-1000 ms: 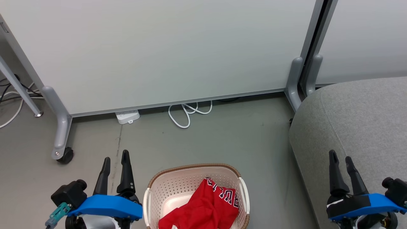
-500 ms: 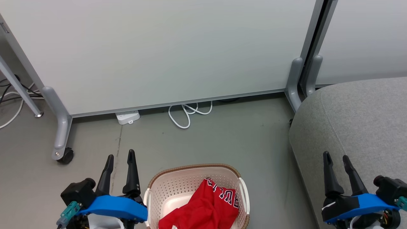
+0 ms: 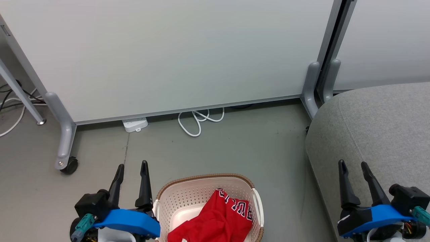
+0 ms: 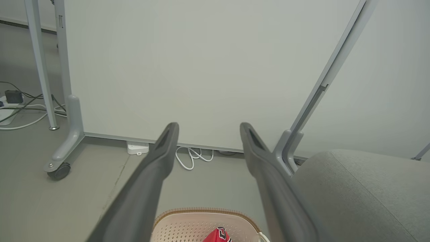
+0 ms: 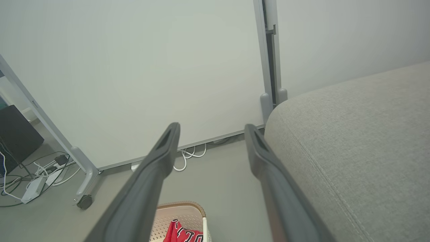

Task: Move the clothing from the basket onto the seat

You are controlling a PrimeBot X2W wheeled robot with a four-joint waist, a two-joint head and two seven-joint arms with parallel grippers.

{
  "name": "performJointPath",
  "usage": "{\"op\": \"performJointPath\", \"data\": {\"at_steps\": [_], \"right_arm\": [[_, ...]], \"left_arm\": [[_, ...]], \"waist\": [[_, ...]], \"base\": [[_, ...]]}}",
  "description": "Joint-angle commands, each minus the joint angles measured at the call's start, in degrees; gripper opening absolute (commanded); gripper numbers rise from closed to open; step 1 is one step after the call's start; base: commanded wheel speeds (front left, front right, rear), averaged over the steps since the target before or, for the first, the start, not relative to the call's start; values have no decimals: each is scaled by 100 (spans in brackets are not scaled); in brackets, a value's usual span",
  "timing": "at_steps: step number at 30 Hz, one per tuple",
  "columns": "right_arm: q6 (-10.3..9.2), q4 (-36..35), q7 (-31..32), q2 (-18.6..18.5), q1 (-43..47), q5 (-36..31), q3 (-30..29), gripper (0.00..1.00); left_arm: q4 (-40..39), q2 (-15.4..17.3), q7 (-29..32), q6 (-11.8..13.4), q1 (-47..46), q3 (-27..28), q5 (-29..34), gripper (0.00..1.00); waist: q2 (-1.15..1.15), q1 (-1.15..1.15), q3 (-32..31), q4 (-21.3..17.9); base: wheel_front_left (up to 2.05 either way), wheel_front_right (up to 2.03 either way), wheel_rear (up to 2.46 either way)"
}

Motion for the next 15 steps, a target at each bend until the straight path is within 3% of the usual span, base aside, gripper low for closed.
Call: {"op": "performJointPath", "data": {"at_steps": [1,15], "right_arm": [[12,-37,-42,-37,7,-97,8,100],[13,-48,-99,-39,61,-690,23,100]], "left_arm": [[1,21,-46,26,-84,-5,93,100],[55,22,-196,63,-78,-75,524,100]], "waist": [[0,0,-1,0],[0,0,-13,33]], "base": [[0,0,0],[0,0,0]]}}
